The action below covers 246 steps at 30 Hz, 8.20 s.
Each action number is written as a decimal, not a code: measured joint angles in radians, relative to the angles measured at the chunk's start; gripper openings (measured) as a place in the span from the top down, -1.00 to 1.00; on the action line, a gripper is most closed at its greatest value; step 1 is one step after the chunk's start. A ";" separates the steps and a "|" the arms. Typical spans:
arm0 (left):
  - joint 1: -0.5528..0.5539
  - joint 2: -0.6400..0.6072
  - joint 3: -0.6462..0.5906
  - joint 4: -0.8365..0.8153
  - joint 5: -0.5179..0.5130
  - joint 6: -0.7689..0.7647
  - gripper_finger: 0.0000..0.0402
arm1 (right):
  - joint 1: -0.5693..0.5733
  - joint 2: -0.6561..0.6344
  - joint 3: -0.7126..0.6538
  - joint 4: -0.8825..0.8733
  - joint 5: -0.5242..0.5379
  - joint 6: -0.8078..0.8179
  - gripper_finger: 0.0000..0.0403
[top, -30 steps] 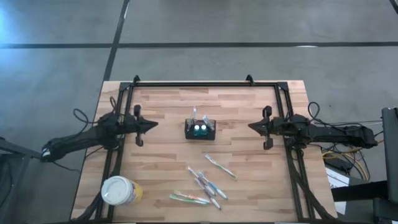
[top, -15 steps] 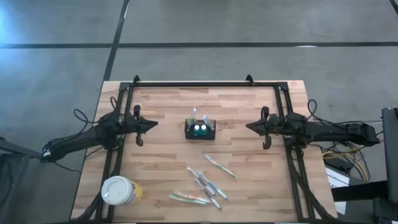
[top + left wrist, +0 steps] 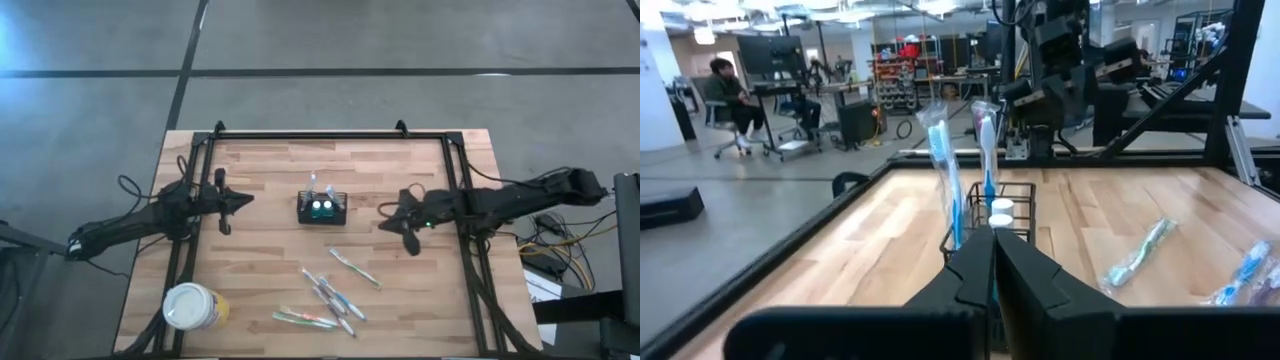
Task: Pick & Place toothbrushing station
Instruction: Put the green toothbrush into the wire organizer
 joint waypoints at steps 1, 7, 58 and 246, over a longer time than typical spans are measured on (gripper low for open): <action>0.000 0.000 0.000 0.007 0.000 0.009 0.91 | 0.010 0.032 0.031 -0.029 0.021 0.030 0.96; 0.000 0.000 0.000 0.024 0.000 0.012 0.91 | 0.067 0.257 0.200 -0.172 0.036 0.220 0.85; 0.000 0.004 -0.001 -0.026 0.002 -0.054 0.91 | 0.131 1.208 1.051 -0.841 0.080 0.093 0.91; 0.000 0.010 -0.003 -0.027 -0.005 -0.091 0.91 | 0.055 0.834 0.087 1.228 0.603 -0.540 0.23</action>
